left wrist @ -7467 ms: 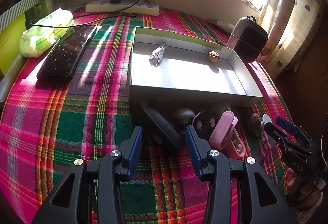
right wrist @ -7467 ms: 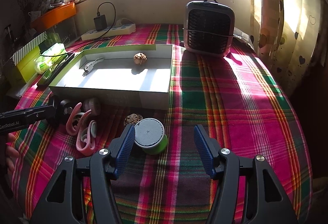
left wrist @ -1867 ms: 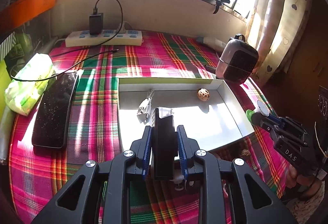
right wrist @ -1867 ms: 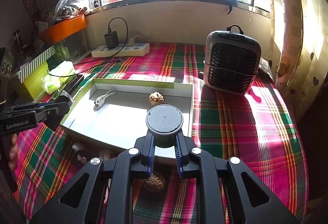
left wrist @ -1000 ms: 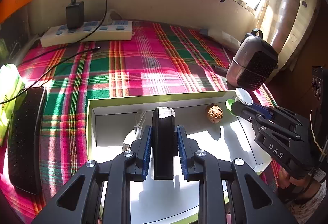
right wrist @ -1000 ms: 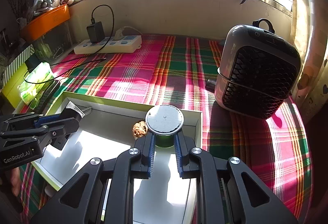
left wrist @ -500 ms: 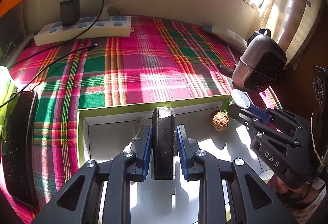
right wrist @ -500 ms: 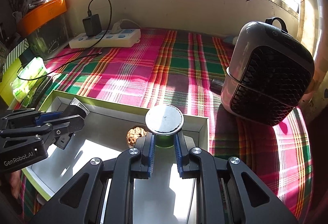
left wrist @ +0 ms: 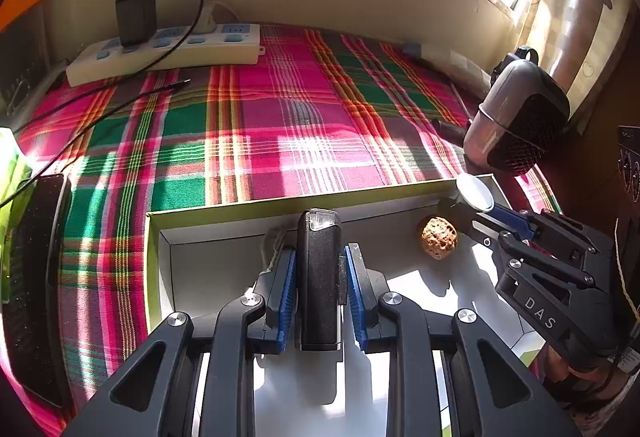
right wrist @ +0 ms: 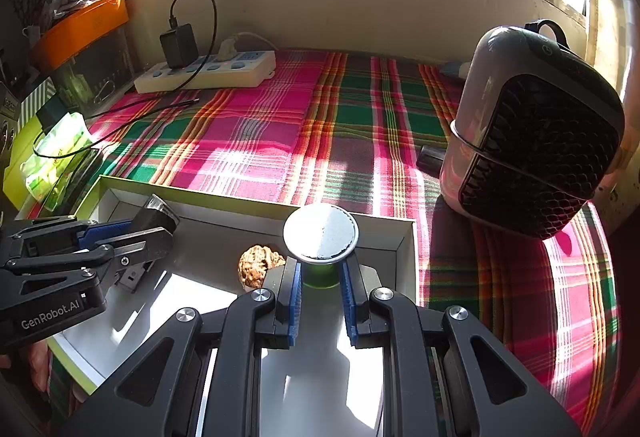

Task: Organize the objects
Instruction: 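Open the right gripper to release the spool while the left gripper releases the black device in the box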

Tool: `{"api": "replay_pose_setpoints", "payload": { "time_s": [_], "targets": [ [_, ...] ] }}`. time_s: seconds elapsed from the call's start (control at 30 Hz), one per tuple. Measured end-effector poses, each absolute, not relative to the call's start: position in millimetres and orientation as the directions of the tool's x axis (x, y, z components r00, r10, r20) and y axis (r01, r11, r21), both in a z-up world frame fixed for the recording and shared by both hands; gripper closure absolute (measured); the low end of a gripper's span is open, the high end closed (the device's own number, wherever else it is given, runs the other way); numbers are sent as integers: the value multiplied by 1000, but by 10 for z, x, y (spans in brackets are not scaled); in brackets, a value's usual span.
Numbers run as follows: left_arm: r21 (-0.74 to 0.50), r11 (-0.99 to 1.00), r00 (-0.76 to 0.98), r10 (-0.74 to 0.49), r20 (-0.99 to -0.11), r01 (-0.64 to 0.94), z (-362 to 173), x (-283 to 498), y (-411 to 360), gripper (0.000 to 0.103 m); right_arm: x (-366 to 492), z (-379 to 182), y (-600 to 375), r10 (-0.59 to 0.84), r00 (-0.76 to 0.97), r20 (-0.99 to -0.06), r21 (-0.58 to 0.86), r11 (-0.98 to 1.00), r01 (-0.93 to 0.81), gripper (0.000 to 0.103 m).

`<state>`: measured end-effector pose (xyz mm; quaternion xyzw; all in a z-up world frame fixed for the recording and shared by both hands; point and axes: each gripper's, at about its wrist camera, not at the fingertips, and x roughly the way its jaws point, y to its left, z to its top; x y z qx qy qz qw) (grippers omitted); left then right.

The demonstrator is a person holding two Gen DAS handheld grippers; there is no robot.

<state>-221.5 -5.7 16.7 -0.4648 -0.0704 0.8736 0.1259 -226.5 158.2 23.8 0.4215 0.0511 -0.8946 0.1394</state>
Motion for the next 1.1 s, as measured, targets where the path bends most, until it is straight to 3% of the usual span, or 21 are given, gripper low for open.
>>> {"api": "replay_pose_setpoints", "payload": {
  "time_s": [0.6,0.67,0.83,1.1],
  "targets": [
    [-243,-959,-536,282,-796,-145,164,-2218,-62,81,-2258,237,1597,-194,-609,-769,22,-960,279,80],
    [-246,-959,-536,284,-795,-142,167,-2219,-65,80,-2261,237,1601,-193,-609,-769,22,-961,276,78],
    [-247,-959,-538,283,-794,-140,176,-2223,-88,79,-2259,228,1615,-199,-607,-769,36,-962,270,60],
    [-253,-958,-543,286,-789,-136,191,-2207,-103,73,-2242,249,1604,-192,-615,-765,28,-964,266,59]
  ]
}}
